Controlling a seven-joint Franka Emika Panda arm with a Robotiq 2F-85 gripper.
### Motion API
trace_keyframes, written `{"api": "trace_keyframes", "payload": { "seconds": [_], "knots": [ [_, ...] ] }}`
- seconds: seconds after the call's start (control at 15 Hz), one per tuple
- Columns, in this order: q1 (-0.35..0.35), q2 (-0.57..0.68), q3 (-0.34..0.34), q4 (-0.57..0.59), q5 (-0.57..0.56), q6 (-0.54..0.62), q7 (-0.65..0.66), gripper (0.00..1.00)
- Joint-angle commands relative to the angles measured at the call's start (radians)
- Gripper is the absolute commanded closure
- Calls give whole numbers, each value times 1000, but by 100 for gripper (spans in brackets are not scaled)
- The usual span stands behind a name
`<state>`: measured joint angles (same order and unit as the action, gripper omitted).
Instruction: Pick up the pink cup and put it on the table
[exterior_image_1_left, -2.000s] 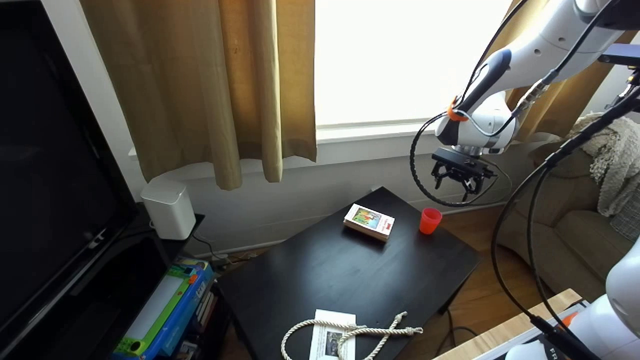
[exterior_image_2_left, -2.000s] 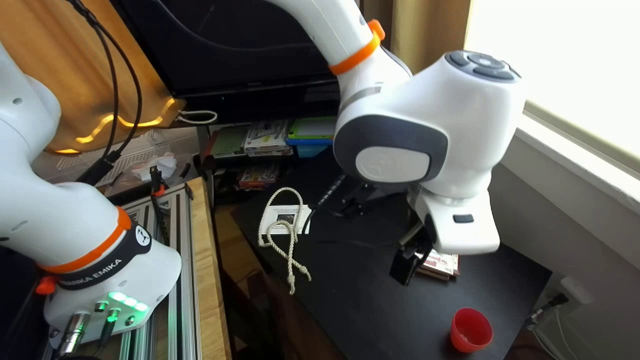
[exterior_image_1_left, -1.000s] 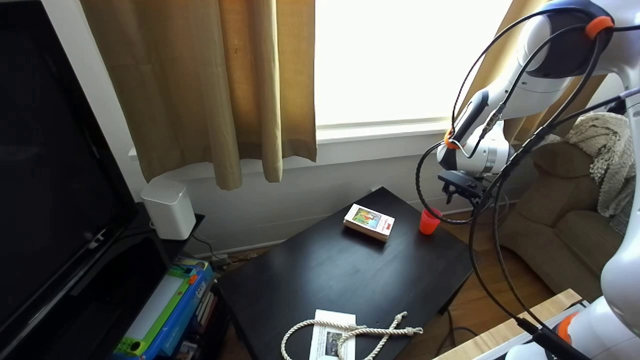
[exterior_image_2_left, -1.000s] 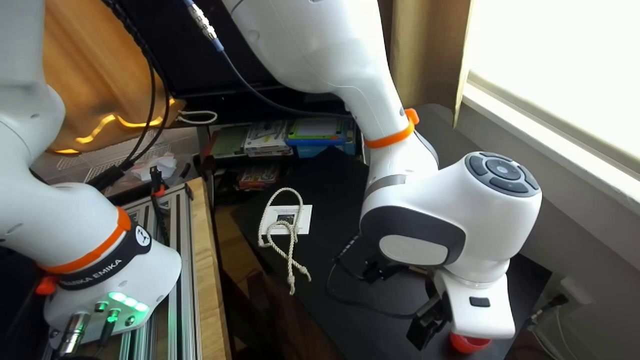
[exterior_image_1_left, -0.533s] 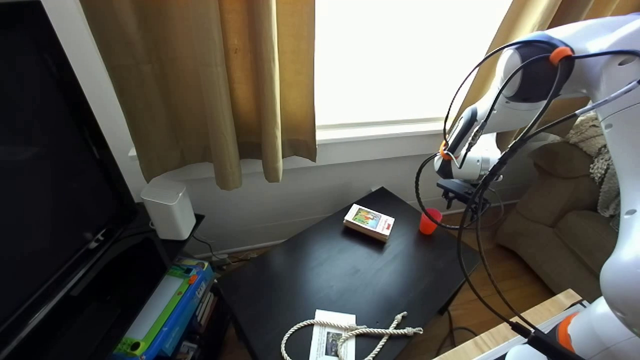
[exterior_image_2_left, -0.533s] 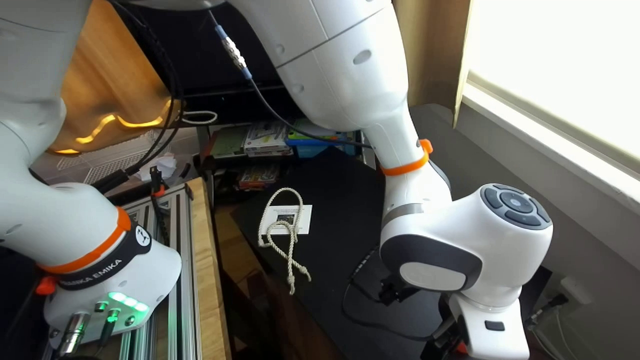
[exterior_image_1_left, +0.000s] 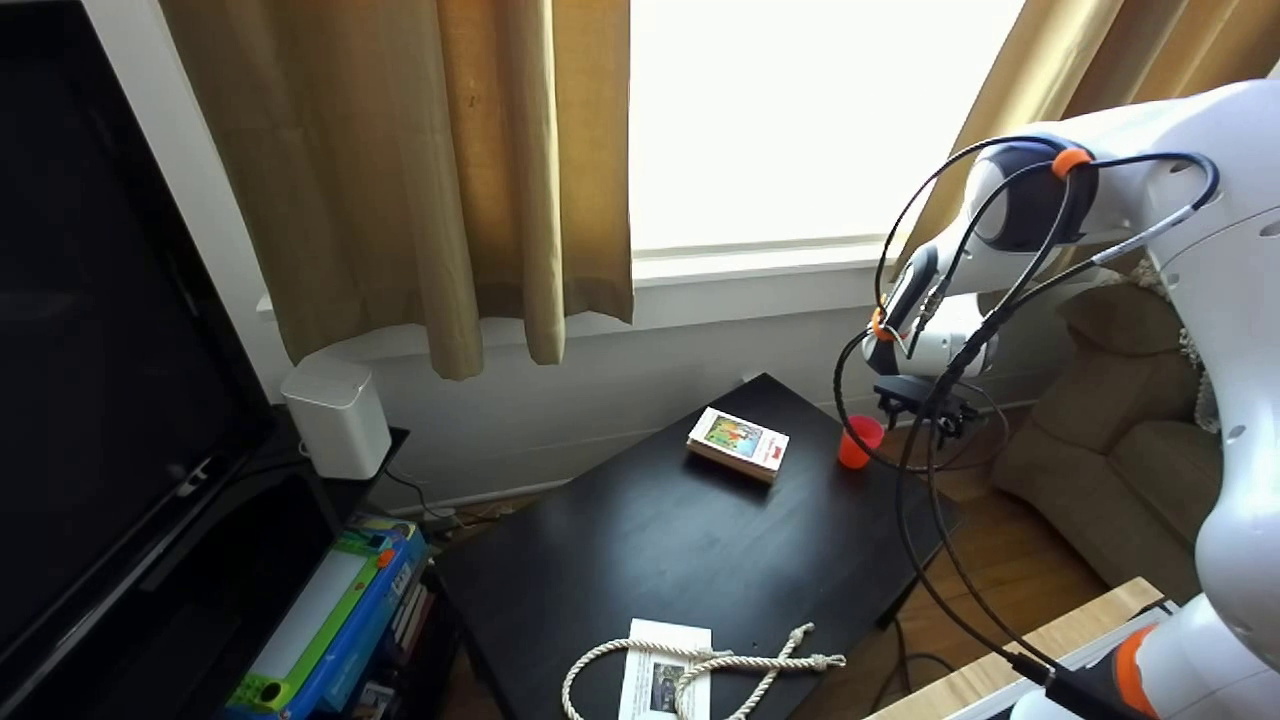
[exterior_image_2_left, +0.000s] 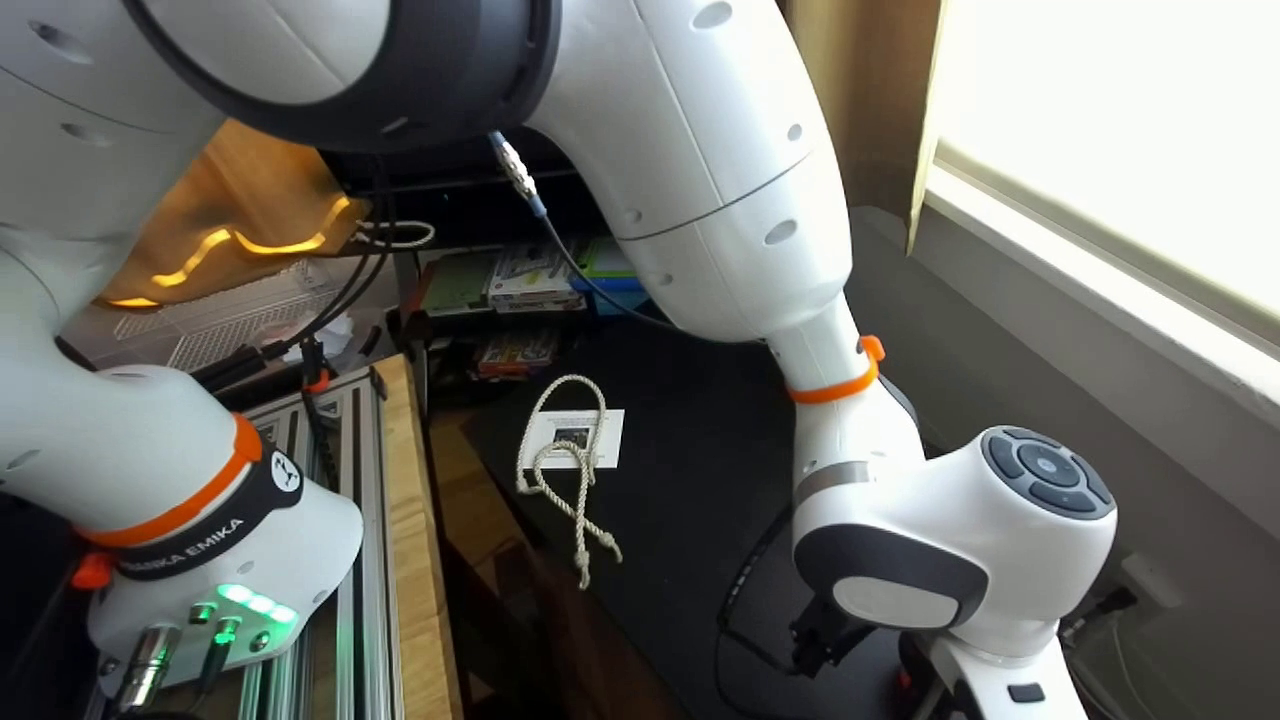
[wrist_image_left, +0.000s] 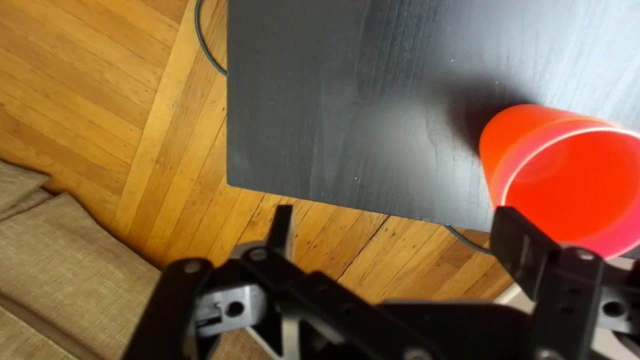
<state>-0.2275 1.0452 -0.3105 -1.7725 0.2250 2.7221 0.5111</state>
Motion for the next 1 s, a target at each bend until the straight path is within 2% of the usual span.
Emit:
{"api": "trace_keyframes", "payload": {
  "seconds": [0.0, 0.4, 0.8, 0.87, 0.93],
  "knots": [
    [-44, 53, 23, 75, 9, -20, -68, 0],
    [-98, 81, 88, 133, 27, -52, -131, 0],
    [-138, 119, 142, 209, 63, -72, -141, 0],
    [-142, 127, 148, 221, 68, -75, -144, 2],
    [-144, 132, 153, 231, 72, -76, -145, 13]
  ]
}}
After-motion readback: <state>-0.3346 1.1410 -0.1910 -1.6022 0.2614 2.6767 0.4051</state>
